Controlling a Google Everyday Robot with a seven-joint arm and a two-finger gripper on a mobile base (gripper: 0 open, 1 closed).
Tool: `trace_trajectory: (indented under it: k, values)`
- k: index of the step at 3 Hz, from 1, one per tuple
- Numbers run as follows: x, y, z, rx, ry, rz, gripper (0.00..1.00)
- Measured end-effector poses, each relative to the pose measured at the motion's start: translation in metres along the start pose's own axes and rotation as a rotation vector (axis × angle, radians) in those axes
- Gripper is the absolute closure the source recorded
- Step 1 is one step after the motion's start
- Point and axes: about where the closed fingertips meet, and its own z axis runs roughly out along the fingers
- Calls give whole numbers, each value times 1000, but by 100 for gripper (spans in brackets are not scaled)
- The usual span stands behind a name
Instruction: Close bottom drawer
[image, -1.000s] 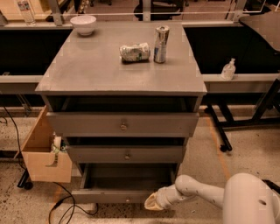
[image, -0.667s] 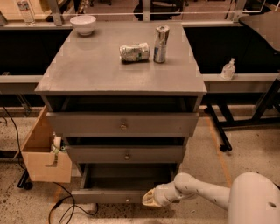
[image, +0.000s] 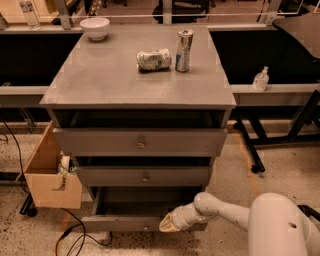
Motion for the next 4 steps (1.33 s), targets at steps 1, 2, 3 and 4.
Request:
trace_trajectory:
  k: [1, 2, 3, 4]
  values:
    - [0, 0, 0, 0, 0, 0, 100]
    - [0, 0, 0, 0, 0, 0, 100]
    - [0, 0, 0, 0, 0, 0, 100]
    - [0, 0, 0, 0, 0, 0, 100]
